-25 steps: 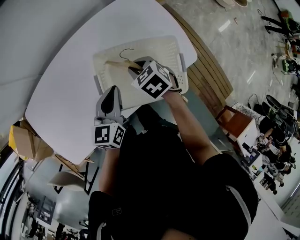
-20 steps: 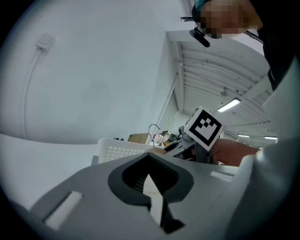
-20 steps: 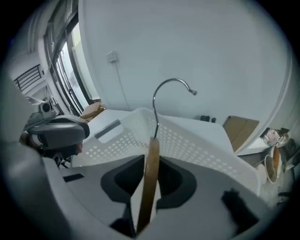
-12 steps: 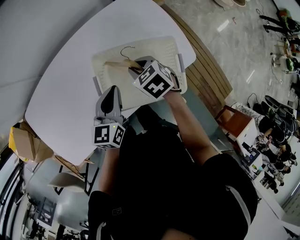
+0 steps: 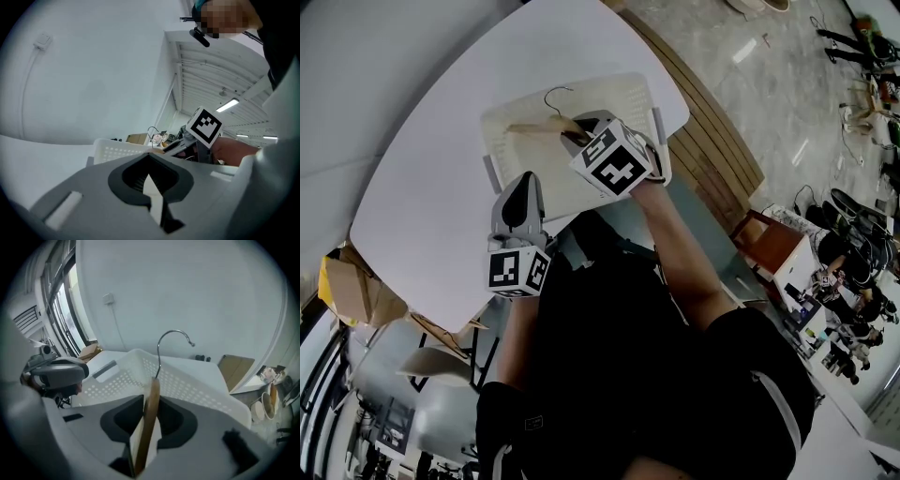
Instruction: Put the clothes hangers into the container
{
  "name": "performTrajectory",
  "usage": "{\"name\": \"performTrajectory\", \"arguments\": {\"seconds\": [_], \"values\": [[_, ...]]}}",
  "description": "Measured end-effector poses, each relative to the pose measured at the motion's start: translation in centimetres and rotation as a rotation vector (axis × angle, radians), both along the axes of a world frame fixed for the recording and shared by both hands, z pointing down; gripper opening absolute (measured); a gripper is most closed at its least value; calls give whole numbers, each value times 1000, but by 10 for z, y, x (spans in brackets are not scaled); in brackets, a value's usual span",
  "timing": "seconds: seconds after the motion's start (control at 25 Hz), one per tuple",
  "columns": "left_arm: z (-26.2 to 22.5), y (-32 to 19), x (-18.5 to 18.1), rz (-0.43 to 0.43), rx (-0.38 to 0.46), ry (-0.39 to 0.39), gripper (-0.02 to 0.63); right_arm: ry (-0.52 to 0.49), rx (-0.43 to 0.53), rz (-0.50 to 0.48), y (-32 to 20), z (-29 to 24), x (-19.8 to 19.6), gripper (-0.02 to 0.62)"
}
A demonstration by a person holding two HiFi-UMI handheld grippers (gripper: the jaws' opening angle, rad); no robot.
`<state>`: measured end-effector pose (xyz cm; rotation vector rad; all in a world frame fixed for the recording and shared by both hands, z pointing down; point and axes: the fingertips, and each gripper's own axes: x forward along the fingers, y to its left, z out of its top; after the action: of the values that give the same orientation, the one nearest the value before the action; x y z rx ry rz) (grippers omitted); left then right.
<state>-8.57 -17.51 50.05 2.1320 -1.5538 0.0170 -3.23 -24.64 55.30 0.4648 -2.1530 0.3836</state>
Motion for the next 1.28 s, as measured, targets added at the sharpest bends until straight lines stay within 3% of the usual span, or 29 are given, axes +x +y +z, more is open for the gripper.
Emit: {"name": "performTrajectory", "arguments": {"seconds": [1.28], "values": [[9,-5,8,-4,-28,6,3,39,-74,89,-26,22,34,146]]}}
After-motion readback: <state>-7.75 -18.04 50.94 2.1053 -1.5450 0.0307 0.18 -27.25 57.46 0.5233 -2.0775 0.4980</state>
